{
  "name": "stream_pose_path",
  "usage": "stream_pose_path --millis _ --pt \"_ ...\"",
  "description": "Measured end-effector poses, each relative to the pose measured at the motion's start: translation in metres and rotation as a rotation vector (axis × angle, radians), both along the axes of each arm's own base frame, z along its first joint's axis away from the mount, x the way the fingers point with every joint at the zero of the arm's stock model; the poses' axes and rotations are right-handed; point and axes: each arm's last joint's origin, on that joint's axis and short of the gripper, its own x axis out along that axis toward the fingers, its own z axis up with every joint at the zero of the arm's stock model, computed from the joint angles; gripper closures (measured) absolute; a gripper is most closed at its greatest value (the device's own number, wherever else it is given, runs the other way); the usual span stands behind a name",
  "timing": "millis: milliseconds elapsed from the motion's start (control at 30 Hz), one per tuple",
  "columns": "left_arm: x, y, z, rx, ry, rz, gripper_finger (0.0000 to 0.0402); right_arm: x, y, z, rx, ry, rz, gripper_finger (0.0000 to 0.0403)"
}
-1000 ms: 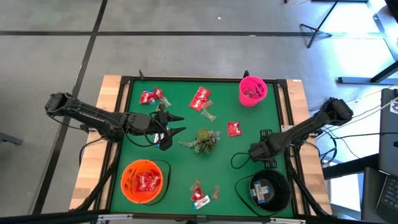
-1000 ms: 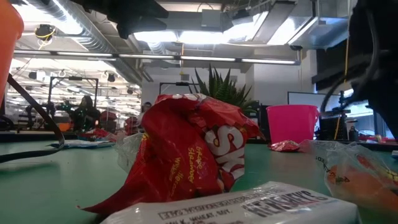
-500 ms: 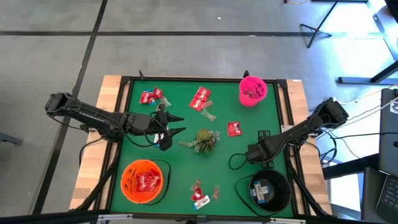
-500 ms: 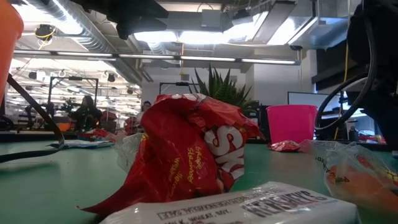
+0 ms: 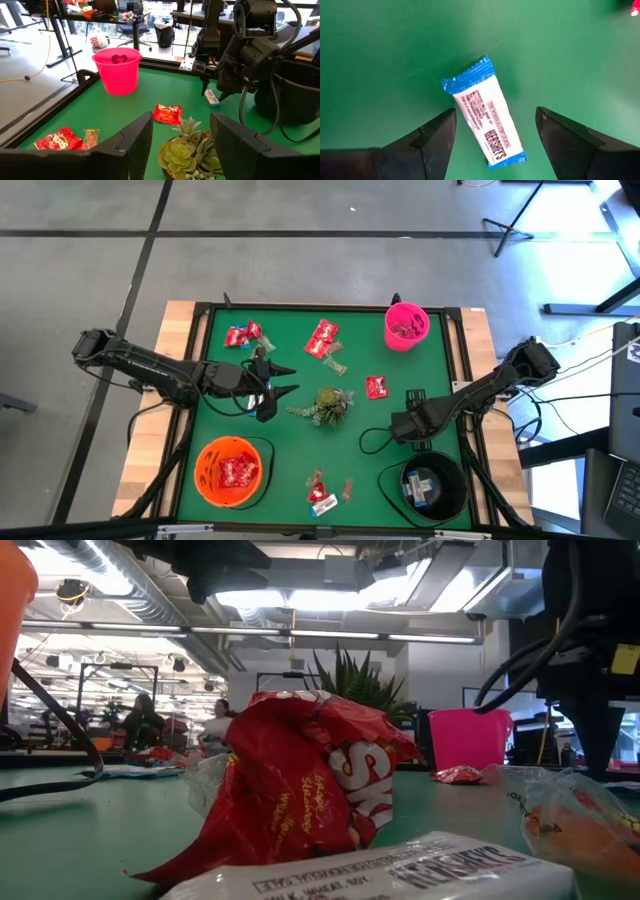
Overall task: Sort candy
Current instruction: Put the white chocolate into the black bucket
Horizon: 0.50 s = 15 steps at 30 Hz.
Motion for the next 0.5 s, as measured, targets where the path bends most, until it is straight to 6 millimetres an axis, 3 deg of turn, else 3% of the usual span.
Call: stream_pose_path --millis 233,500 --pt "0.000 0.000 0.000 -0.013 -0.002 -0.011 0.0214 -0.001 -0.003 -0.003 0.050 0.025 -0.045 0.0132" --pt "0.000 -0.001 0.000 -0.021 -0.002 -0.025 0.0214 0.001 -0.023 -0.013 0.142 0.042 -0.141 0.0132"
